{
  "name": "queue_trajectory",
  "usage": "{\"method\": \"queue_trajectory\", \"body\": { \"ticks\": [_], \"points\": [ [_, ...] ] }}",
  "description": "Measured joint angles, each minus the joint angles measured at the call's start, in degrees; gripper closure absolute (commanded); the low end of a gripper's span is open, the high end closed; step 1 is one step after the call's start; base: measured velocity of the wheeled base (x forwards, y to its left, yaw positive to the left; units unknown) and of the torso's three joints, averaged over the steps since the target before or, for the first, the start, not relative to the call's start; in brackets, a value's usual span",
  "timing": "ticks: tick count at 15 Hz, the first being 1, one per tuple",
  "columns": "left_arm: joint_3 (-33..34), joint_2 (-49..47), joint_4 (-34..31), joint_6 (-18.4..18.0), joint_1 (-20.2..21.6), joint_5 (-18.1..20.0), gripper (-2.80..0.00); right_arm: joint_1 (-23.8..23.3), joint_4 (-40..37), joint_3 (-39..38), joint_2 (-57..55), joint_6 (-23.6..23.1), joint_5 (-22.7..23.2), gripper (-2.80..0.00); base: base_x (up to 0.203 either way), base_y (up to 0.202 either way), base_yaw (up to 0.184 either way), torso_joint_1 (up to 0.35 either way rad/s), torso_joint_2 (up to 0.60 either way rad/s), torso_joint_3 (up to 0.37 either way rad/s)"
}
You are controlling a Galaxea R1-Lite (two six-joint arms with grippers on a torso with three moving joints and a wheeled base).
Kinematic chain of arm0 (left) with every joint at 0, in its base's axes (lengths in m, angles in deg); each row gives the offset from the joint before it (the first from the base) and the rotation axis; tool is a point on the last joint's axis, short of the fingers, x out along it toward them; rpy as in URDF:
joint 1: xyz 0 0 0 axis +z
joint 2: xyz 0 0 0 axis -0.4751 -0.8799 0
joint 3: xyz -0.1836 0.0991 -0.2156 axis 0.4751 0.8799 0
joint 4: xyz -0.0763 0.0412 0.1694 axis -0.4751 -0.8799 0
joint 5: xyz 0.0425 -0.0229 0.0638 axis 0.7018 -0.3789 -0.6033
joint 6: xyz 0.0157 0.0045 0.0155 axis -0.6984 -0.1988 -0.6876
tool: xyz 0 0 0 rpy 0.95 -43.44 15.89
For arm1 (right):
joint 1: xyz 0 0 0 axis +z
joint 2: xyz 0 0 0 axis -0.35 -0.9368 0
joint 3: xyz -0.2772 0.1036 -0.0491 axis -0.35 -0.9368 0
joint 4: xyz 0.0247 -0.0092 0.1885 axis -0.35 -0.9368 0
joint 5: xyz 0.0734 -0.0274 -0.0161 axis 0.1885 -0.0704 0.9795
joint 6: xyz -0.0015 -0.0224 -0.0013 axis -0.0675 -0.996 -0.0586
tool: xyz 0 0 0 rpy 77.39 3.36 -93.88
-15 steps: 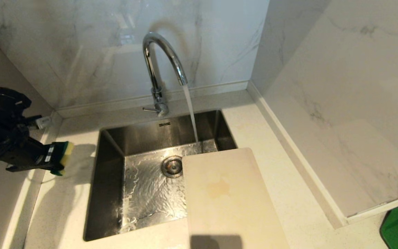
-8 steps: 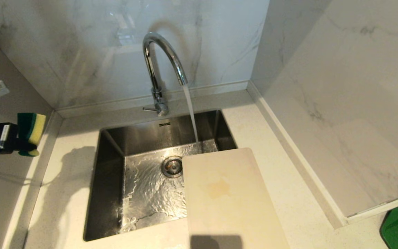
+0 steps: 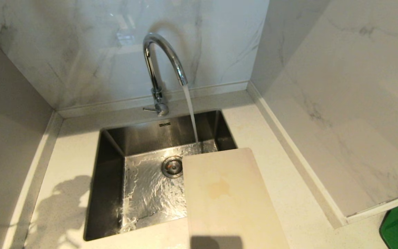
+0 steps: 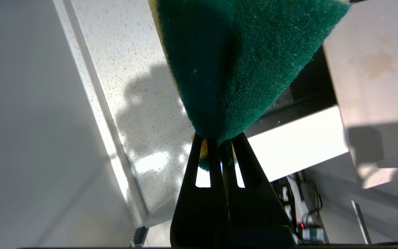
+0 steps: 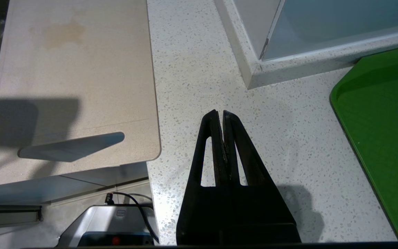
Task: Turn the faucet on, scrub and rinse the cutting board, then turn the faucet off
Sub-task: Pick up the cutting board
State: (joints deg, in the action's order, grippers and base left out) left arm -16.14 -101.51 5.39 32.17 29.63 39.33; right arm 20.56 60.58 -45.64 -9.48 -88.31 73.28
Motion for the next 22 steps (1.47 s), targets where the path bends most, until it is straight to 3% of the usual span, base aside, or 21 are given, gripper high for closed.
{"method": "queue_trajectory", "body": {
  "ticks": [5, 8, 15, 18, 22],
  "points": [
    [7.9, 16.7, 0.2, -0.5, -0.2, 1.5, 0.0, 0.0, 0.0, 0.0, 0.0, 0.0, 0.0, 0.0, 0.0, 0.0, 0.0, 0.0, 0.0, 0.0],
    [16.2, 26.4, 1.6, -1.8, -0.6, 3.9, 0.0, 0.0, 0.0, 0.0, 0.0, 0.0, 0.0, 0.0, 0.0, 0.0, 0.0, 0.0, 0.0, 0.0],
    [42.5, 43.3, 18.6, -4.9, -1.1, 5.3, 0.0, 0.0, 0.0, 0.0, 0.0, 0.0, 0.0, 0.0, 0.0, 0.0, 0.0, 0.0, 0.0, 0.0],
    [51.6, 49.3, 25.6, -5.2, -1.1, 4.6, 0.0, 0.0, 0.0, 0.0, 0.0, 0.0, 0.0, 0.0, 0.0, 0.0, 0.0, 0.0, 0.0, 0.0],
    [58.5, 54.2, 29.0, -3.6, -1.2, -2.0, 0.0, 0.0, 0.0, 0.0, 0.0, 0.0, 0.0, 0.0, 0.0, 0.0, 0.0, 0.0, 0.0, 0.0]
  ]
}}
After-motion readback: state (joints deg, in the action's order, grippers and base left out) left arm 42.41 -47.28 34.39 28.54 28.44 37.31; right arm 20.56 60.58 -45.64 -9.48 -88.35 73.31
